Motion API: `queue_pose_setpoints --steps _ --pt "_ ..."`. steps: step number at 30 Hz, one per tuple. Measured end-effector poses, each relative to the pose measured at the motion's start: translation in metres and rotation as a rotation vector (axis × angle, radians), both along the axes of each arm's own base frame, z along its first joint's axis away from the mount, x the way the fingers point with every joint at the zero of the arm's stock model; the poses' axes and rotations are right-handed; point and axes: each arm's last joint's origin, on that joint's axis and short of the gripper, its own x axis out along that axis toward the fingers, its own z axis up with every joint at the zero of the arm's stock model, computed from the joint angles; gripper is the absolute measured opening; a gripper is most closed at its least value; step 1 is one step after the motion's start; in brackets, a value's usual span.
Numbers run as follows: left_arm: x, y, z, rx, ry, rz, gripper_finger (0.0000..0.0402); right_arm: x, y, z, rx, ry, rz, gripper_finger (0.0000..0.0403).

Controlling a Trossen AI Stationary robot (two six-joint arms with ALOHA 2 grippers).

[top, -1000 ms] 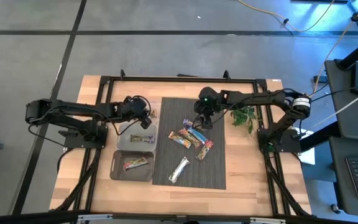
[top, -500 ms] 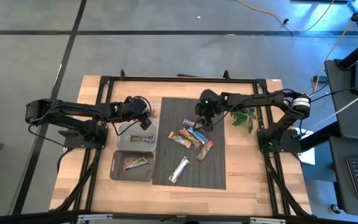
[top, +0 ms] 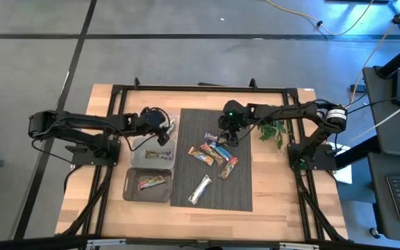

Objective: Pick and place Granola Bars by type
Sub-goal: Put the blue granola bar into the gray bin

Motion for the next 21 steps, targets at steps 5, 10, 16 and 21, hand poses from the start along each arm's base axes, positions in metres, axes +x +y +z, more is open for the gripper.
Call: queue_pose_setpoints --steps 5,10,16,21 --pt "0.005 0.001 0.012 0.034 -0.016 -0.031 0.0178 -0.001 0.000 -0.001 0.005 0.011 -0.002 0.0229" --pt "0.007 0.002 0.016 0.039 -0.035 -0.033 0.0176 -0.004 0.001 -0.003 0.006 0.048 0.015 0.0229" --pt "0.007 0.001 0.016 0.029 -0.038 -0.042 0.0177 -0.008 0.003 -0.009 0.014 0.064 0.013 0.0229" --pt "0.007 0.001 0.016 0.026 -0.039 -0.046 0.0174 -0.013 0.006 -0.017 0.067 0.071 0.029 0.0229"
